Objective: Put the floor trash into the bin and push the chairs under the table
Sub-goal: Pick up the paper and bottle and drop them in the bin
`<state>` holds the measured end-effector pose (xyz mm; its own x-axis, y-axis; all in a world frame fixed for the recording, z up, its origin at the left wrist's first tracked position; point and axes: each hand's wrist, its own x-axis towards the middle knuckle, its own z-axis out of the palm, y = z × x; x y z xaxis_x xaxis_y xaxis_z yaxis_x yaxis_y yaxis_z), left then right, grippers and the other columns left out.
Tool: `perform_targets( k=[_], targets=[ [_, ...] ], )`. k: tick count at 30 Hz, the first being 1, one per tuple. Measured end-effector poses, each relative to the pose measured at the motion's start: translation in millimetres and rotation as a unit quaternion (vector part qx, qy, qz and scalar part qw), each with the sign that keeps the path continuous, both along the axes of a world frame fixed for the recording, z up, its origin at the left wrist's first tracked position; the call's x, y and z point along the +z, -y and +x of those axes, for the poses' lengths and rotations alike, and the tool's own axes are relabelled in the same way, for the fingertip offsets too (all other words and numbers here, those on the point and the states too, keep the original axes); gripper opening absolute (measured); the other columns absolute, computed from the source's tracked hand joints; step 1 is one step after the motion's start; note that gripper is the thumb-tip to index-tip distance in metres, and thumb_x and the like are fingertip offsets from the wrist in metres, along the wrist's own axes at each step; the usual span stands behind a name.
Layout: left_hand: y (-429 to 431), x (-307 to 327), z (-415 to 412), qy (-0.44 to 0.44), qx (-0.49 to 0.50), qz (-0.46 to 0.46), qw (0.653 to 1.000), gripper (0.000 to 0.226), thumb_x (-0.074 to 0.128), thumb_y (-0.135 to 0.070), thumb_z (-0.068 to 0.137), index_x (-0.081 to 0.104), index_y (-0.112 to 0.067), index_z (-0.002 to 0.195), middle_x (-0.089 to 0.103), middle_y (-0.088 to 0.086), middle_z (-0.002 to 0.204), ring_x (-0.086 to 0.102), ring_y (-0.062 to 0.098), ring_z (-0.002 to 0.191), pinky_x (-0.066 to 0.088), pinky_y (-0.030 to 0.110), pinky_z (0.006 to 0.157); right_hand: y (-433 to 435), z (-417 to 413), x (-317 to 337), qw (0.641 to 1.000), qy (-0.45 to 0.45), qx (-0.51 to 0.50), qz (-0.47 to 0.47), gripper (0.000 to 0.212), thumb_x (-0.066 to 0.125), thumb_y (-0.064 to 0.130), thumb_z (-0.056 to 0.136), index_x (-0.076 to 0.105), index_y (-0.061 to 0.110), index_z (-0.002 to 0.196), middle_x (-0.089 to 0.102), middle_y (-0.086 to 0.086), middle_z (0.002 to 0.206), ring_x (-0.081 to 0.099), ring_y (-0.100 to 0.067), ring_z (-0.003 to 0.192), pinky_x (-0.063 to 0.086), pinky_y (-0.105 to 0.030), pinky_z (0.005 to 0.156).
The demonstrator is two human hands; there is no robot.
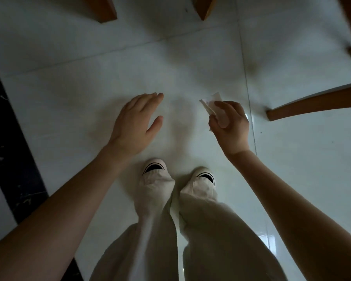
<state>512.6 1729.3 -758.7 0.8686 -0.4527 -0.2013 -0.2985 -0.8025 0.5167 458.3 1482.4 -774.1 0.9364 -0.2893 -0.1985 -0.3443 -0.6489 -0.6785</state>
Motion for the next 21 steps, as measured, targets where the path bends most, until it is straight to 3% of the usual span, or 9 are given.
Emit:
perform_targets(
  k=[5, 11, 16, 21],
  targets=[
    [-1.8, 138.6, -3.3, 0.023, 0.060, 0.008, 0.998, 0.052, 0.043, -0.033, 0.093, 0.048, -0.010, 0.139, 0.052, 0.009, 0.139, 0.047, 0.026, 0.128, 0.034, 0.035, 0.109, -11.9, 13.3, 144.0, 0.999, 0.049, 0.010, 0.012, 0.032, 0.071, 0.006, 0.080, 0.068, 0.004, 0.112, 0.061, -0.014, 0.112, 0.052, -0.005, 0.093, 0.035, -0.002, 0.083],
    [-4.2, 349.6, -1.7, 0.039, 0.087, 0.018, 0.995, 0.054, 0.040, -0.036, 0.093, 0.045, -0.013, 0.142, 0.050, 0.006, 0.143, 0.043, 0.025, 0.133, 0.030, 0.038, 0.113, -23.3, 22.9, 356.3, 0.994, 0.102, 0.046, 0.016, 0.031, 0.073, 0.007, 0.083, 0.067, 0.005, 0.113, 0.061, -0.012, 0.114, 0.049, 0.002, 0.099, 0.036, -0.002, 0.084],
    [-18.0, 523.5, -7.1, 0.095, 0.087, 0.039, 0.991, 0.055, 0.039, -0.038, 0.094, 0.043, -0.014, 0.143, 0.047, 0.006, 0.145, 0.041, 0.025, 0.134, 0.027, 0.040, 0.114, -29.9, 15.9, 523.3, 0.982, 0.167, 0.083, 0.041, 0.031, 0.072, 0.007, 0.085, 0.066, 0.003, 0.115, 0.060, -0.013, 0.116, 0.056, -0.016, 0.105, 0.040, -0.009, 0.090],
    [-27.3, 655.6, -31.6, 0.172, 0.135, 0.041, 0.975, 0.053, 0.042, -0.039, 0.096, 0.043, -0.015, 0.144, 0.047, 0.006, 0.145, 0.041, 0.025, 0.134, 0.030, 0.044, 0.112, -28.4, 3.5, 648.4, 0.962, 0.237, 0.125, 0.047, 0.033, 0.073, 0.008, 0.084, 0.066, 0.004, 0.116, 0.060, -0.010, 0.112, 0.057, -0.017, 0.101, 0.042, -0.010, 0.085]
  ],
)
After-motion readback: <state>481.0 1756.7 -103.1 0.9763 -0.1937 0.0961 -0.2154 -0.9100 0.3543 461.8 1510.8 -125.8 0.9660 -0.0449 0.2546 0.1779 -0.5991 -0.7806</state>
